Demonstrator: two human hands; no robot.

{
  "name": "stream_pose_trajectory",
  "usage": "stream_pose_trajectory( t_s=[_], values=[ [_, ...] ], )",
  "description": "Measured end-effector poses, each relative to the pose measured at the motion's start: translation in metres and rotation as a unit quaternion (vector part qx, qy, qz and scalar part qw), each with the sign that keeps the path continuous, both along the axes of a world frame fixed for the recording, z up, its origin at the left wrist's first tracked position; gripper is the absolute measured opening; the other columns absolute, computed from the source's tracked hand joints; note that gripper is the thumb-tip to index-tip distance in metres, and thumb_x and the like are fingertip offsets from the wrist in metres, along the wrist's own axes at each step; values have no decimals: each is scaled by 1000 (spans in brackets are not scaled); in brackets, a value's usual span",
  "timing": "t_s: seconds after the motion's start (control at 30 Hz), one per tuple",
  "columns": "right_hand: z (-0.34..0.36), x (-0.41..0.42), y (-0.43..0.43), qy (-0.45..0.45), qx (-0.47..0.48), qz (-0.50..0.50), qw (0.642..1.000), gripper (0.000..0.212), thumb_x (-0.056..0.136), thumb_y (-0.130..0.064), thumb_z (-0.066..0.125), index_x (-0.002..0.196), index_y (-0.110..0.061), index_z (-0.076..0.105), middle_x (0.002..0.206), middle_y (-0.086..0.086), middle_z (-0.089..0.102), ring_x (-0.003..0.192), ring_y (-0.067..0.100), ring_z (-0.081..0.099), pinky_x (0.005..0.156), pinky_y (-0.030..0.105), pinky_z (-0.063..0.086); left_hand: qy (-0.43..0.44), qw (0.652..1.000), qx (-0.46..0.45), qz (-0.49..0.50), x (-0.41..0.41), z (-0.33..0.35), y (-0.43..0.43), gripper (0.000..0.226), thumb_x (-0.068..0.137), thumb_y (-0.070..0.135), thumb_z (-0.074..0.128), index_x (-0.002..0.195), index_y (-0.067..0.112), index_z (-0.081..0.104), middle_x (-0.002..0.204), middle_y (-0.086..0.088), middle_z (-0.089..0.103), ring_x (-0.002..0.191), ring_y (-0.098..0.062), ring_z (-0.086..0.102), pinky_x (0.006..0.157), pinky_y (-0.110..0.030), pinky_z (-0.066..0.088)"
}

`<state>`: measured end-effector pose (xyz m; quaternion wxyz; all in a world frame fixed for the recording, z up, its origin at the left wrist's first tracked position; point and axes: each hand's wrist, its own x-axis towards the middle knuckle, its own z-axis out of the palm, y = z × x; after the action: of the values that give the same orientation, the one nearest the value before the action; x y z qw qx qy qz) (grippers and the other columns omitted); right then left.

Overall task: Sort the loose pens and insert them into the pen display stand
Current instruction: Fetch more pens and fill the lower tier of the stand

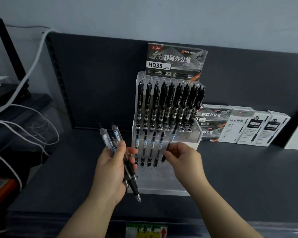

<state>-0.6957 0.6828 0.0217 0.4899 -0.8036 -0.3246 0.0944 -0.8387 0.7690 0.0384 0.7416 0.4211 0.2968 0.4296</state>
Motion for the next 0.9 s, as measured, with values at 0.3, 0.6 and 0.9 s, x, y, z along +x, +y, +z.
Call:
stream_pose_trajectory(
  t_s=[0.3,0.6,0.9],
  values=[
    [-5,5,6,-122,-111,54,985,17,84,-18,56,69,-11,60,66,2,60,65,24,57,58,34,47,-12,999,-19,33,1,1,-15,9,93,18,55,87,13,60,68,-1,65,59,-11,60,56,-28,51],
    [-3,7,4,-147,-132,78,977,15,88,-23,54,81,-14,64,73,-2,61,72,20,59,62,30,46,4,997,-42,58,1,-5,-31,9,88,19,61,87,10,63,73,0,62,70,-13,62,64,-35,54],
    [-3,13,-1,-138,-147,95,975,16,88,-31,59,81,-17,58,73,-5,59,68,17,56,56,26,43,17,995,-69,68,3,-4,-46,11,84,19,65,89,9,65,69,2,60,73,-14,61,64,-34,54]
  ],
)
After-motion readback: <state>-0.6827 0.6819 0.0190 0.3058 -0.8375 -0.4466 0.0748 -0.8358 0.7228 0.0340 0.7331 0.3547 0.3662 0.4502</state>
